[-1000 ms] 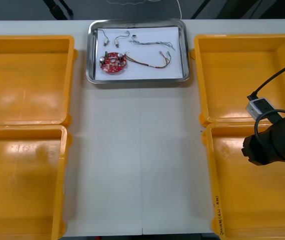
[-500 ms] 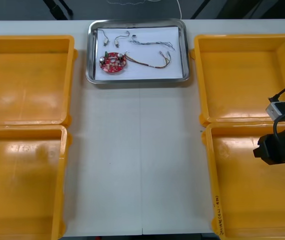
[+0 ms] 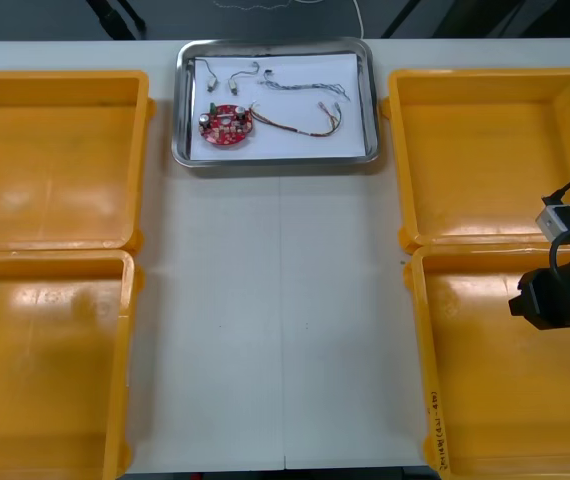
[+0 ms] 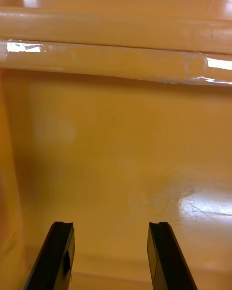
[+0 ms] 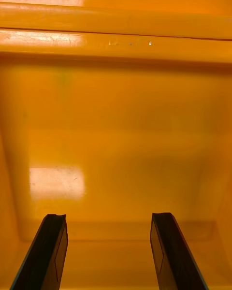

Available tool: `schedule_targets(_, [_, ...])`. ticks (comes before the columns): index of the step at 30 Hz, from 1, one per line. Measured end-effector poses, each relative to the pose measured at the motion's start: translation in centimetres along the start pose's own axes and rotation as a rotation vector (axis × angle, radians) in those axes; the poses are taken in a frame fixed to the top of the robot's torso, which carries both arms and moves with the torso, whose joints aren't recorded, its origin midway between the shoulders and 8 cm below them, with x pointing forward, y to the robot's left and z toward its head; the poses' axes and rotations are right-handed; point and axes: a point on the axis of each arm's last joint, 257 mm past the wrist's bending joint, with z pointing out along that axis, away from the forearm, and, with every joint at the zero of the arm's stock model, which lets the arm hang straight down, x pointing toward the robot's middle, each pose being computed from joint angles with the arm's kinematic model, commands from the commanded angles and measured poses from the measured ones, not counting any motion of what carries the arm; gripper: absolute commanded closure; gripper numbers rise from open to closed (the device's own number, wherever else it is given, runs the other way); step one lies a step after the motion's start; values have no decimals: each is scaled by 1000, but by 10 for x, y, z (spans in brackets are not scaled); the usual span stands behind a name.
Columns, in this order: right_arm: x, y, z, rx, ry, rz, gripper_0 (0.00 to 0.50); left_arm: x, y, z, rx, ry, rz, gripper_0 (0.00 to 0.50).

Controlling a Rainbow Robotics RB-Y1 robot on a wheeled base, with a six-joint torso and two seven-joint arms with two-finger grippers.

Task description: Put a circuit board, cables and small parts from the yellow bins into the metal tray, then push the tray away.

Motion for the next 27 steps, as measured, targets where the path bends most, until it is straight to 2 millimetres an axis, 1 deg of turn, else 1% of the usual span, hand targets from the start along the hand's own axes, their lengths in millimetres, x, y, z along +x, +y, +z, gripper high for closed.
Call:
schedule_targets(5, [3, -1, 1, 3, 5, 100, 61, 0, 0, 0, 0, 0, 0, 0])
schedule_targets(19, [2, -13, 2, 46, -5, 111, 61, 0, 0, 0, 0, 0, 0, 0])
schedule_targets(27, [5, -14, 3, 49, 0, 114, 61, 0, 0, 0, 0, 0, 0, 0])
